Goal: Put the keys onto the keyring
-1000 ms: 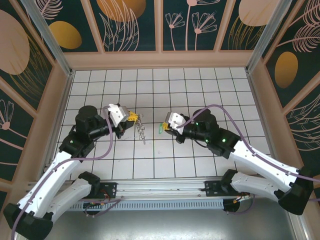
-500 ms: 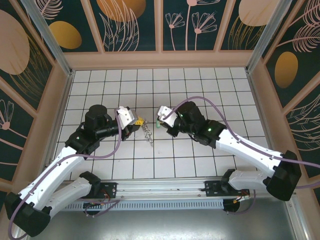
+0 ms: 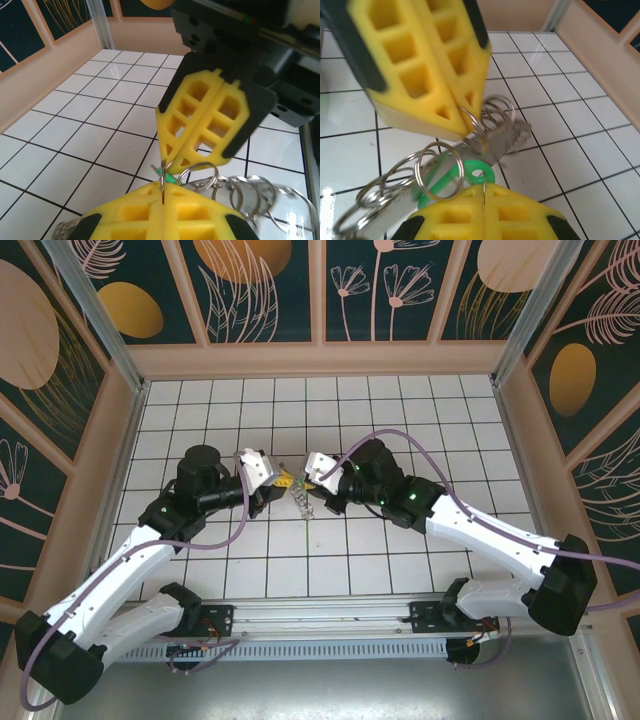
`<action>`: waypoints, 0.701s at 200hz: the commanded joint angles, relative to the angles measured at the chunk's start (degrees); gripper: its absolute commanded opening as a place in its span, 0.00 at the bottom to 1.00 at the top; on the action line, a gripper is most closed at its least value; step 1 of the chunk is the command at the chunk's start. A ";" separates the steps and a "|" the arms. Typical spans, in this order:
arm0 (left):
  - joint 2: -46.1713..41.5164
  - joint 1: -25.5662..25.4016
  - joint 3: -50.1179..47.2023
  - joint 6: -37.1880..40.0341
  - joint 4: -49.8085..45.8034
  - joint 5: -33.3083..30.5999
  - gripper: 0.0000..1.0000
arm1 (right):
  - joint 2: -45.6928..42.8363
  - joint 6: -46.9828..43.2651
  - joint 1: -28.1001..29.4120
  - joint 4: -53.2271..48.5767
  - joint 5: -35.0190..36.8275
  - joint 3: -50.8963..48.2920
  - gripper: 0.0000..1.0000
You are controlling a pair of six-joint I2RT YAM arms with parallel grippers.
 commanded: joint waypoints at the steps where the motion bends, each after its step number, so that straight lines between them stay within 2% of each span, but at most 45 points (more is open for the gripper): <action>1: 0.48 -0.37 1.30 -1.04 3.53 1.45 0.00 | -2.11 -0.43 0.70 3.83 -4.13 -1.25 0.00; 39: 1.81 -0.41 1.61 -0.63 2.24 -0.84 0.00 | -4.44 0.05 0.71 5.89 -6.77 -2.69 0.00; 92: 2.03 -0.54 1.87 -0.58 2.11 -2.11 0.00 | -6.91 1.01 0.38 6.67 -5.84 -3.41 0.00; 140: 0.43 -1.23 2.22 -0.91 2.10 -1.61 0.00 | 0.30 0.74 0.18 -3.78 6.59 2.57 0.00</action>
